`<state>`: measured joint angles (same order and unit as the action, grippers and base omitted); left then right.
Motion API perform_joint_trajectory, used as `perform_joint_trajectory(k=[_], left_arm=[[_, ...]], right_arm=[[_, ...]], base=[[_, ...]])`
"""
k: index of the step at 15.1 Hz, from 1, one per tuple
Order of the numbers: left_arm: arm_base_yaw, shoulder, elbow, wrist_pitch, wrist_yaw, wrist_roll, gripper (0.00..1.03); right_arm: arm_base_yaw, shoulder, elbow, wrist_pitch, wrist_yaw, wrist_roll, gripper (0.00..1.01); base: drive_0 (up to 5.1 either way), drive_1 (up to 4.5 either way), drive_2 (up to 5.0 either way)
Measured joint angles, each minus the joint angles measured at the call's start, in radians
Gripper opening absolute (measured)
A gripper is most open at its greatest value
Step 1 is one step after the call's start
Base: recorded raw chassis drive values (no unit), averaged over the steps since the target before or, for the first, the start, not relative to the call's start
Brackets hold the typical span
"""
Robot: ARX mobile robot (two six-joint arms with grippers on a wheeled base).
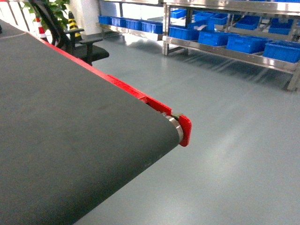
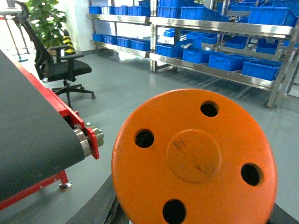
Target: Sort blue parts and orange caps into right shelf containers
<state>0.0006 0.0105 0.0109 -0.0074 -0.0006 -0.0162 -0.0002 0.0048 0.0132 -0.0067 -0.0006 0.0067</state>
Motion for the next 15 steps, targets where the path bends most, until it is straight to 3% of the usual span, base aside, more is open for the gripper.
perform_joint_trajectory(k=[15], left_arm=[[0.000, 0.000, 0.000, 0.000, 0.000, 0.000, 0.42]], right_arm=[[0.000, 0.000, 0.000, 0.000, 0.000, 0.000, 0.45]], base=[[-1.6, -1.59, -1.6]])
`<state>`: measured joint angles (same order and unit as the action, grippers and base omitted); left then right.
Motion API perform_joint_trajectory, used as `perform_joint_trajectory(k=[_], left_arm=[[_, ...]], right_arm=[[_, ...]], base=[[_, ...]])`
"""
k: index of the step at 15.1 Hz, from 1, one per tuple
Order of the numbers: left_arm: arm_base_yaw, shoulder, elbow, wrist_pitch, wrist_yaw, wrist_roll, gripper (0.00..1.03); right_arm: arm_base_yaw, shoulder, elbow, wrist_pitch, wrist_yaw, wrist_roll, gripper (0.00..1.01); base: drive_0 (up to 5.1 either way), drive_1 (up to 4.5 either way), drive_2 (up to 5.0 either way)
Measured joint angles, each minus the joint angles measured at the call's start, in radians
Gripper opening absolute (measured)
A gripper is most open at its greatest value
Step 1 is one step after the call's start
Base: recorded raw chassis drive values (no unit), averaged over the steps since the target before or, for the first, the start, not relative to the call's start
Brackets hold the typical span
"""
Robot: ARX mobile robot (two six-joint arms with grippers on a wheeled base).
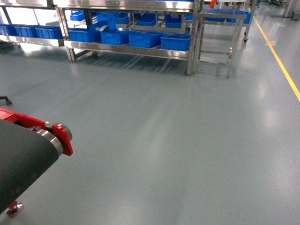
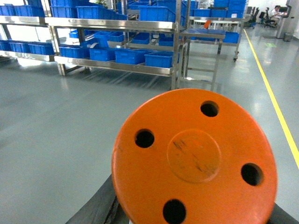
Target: Sort blue parts and orange caps into right shelf containers
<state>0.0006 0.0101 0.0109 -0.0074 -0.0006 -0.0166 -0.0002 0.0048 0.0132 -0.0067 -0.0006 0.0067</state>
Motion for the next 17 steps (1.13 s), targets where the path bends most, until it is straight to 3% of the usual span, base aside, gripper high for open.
perform_joint_trajectory(k=[17], left_arm=[[0.000, 0.000, 0.000, 0.000, 0.000, 0.000, 0.42]], right_arm=[[0.000, 0.000, 0.000, 0.000, 0.000, 0.000, 0.45]], base=[[-1.6, -1.62, -1.6]])
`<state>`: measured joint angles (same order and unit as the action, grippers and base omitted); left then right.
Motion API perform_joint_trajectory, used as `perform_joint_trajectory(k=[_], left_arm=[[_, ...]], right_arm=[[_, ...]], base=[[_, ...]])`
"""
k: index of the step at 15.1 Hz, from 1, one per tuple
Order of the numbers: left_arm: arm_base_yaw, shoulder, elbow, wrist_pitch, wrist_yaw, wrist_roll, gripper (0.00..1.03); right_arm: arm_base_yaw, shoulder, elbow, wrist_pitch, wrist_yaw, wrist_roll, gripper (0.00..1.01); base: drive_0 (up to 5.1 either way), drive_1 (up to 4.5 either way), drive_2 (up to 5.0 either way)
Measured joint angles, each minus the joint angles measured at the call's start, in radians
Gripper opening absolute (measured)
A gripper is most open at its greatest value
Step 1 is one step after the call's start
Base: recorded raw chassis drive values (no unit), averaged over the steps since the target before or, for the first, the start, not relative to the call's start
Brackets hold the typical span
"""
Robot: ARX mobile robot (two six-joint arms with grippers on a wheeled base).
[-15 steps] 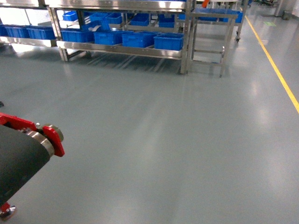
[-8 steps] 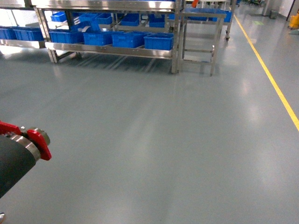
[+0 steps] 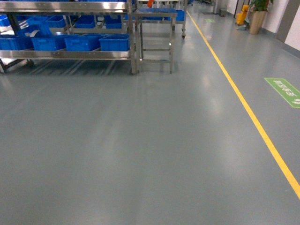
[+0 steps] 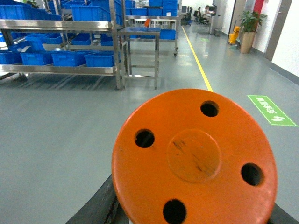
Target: Sort blue parts and orange caps into right shelf containers
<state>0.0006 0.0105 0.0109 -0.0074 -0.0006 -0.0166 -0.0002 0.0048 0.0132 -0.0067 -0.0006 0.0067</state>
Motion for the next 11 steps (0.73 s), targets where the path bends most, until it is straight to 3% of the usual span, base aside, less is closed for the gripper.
perform_joint_trajectory(k=[3, 11], left_arm=[[0.000, 0.000, 0.000, 0.000, 0.000, 0.000, 0.42], [-0.002, 0.000, 0.000, 0.000, 0.001, 0.000, 0.42]], right_arm=[[0.000, 0.000, 0.000, 0.000, 0.000, 0.000, 0.45], [0.000, 0.000, 0.000, 0.000, 0.000, 0.000, 0.45]], base=[[-1.3, -0.93, -1.7], [0.1, 4.39, -4.3]])
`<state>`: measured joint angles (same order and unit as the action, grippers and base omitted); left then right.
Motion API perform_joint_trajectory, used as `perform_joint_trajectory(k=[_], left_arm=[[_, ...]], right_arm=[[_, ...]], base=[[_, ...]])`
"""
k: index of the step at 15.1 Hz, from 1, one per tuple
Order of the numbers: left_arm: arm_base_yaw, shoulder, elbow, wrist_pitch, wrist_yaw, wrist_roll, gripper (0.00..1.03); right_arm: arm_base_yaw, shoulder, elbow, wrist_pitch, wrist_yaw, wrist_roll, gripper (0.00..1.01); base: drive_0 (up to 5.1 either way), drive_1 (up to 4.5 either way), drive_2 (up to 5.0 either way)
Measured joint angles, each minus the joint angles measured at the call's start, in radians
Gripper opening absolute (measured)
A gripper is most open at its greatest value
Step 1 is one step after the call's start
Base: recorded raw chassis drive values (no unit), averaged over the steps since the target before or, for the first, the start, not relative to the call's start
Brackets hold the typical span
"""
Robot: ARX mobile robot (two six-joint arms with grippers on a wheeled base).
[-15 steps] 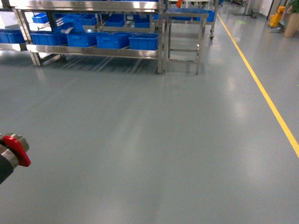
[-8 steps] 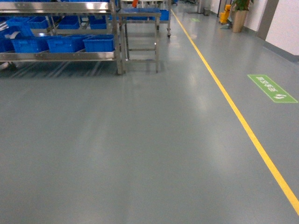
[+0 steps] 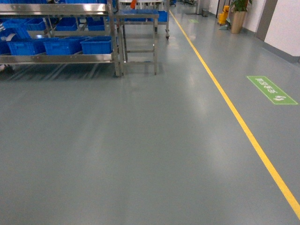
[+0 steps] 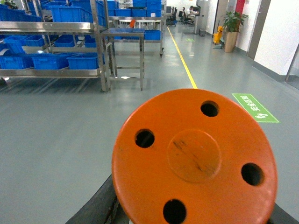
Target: Sort blue parts and orange caps into right shelf containers
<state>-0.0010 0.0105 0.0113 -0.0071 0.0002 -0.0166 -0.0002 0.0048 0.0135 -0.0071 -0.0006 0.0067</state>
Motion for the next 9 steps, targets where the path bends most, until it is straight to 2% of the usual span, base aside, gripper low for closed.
perform_joint_trajectory(k=[9], left_arm=[[0.000, 0.000, 0.000, 0.002, 0.000, 0.000, 0.42]], right_arm=[[0.000, 0.000, 0.000, 0.005, 0.000, 0.000, 0.45]], base=[[0.1, 4.46, -4.2]])
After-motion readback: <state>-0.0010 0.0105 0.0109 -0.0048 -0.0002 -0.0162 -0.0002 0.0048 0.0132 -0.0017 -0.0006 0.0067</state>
